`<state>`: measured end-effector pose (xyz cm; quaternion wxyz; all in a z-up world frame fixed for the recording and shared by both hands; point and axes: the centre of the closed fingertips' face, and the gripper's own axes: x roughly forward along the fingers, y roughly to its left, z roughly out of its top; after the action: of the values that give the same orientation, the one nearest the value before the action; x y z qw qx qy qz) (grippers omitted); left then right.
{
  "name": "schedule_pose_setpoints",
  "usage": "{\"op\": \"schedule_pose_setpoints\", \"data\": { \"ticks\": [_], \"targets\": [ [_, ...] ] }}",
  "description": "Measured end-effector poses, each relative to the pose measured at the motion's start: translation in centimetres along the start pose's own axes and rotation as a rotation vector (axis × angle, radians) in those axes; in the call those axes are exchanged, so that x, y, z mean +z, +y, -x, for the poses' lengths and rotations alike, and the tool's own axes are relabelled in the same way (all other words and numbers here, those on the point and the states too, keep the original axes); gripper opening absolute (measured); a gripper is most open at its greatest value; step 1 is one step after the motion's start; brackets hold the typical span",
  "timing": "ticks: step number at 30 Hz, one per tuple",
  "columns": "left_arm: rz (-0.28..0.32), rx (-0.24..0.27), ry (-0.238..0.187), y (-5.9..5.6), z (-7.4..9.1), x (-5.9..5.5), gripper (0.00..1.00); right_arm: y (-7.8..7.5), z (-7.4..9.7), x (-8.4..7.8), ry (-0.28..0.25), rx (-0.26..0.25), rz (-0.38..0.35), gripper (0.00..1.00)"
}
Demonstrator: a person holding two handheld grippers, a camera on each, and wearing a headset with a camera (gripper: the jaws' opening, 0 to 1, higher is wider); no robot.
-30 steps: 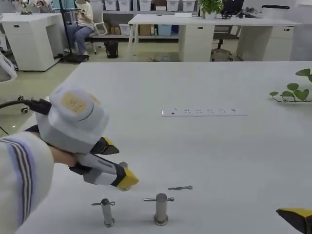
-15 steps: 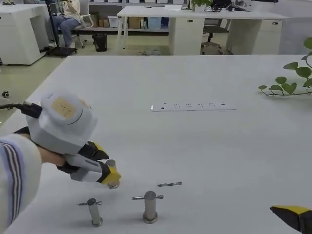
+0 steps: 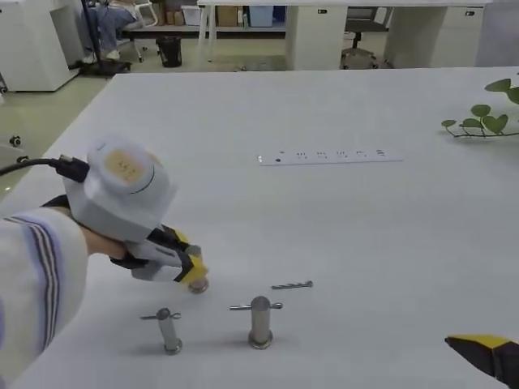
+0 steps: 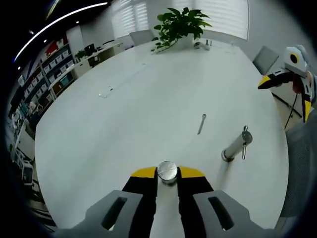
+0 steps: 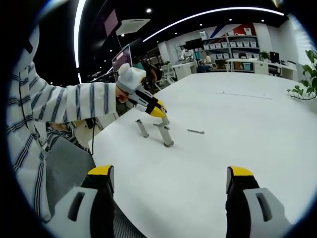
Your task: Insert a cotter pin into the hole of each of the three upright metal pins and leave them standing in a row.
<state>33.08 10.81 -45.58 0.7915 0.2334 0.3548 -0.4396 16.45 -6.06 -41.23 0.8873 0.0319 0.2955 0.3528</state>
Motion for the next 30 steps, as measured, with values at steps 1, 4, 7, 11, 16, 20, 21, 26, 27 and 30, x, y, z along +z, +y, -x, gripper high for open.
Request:
{"op": "schedule_pose_setpoints", "data": {
  "ticks": [1,4,7,11,16,20,21,26,27,30],
  "targets": [
    [0.005,-0.003,-0.001,0.0,0.0,0.0,0.11,0.0,0.0,0.0,0.000,0.001,0.000,0.93],
    [0.042,-0.011,0.006,0.0,-0.1,-0.1,0.10,0.0,-0.1,0.0,0.001,0.003,-0.001,0.93],
    [0.015,-0.006,0.015,0.0,-0.1,-0.1,0.10,-0.1,-0.1,0.0,0.003,-0.004,-0.001,0.93],
    [0.027,0.010,0.005,-0.1,-0.2,0.1,0.10,-0.1,0.0,0.3,-0.010,-0.005,-0.013,0.92],
    [0.074,0.023,-0.012,0.1,-0.2,0.1,0.09,0.1,-0.2,0.3,-0.008,0.002,-0.005,0.92],
    [0.082,0.031,-0.017,0.0,0.1,0.2,0.09,0.2,-0.3,0.6,-0.012,0.009,0.002,0.92],
    [0.097,0.033,-0.030,0.1,0.3,0.4,0.09,0.2,-0.3,0.6,-0.011,0.010,0.002,0.92],
    [0.130,0.044,-0.045,0.4,1.8,1.4,0.09,-0.1,-0.1,1.0,-0.024,0.004,-0.002,0.92],
    [0.123,0.047,-0.042,0.5,2.1,1.5,0.09,-0.2,-0.1,1.1,-0.029,0.003,-0.003,0.92],
    [0.111,0.055,-0.044,0.4,2.9,1.9,0.09,-0.3,0.1,1.3,-0.035,0.001,-0.003,0.92]
  ]
}}
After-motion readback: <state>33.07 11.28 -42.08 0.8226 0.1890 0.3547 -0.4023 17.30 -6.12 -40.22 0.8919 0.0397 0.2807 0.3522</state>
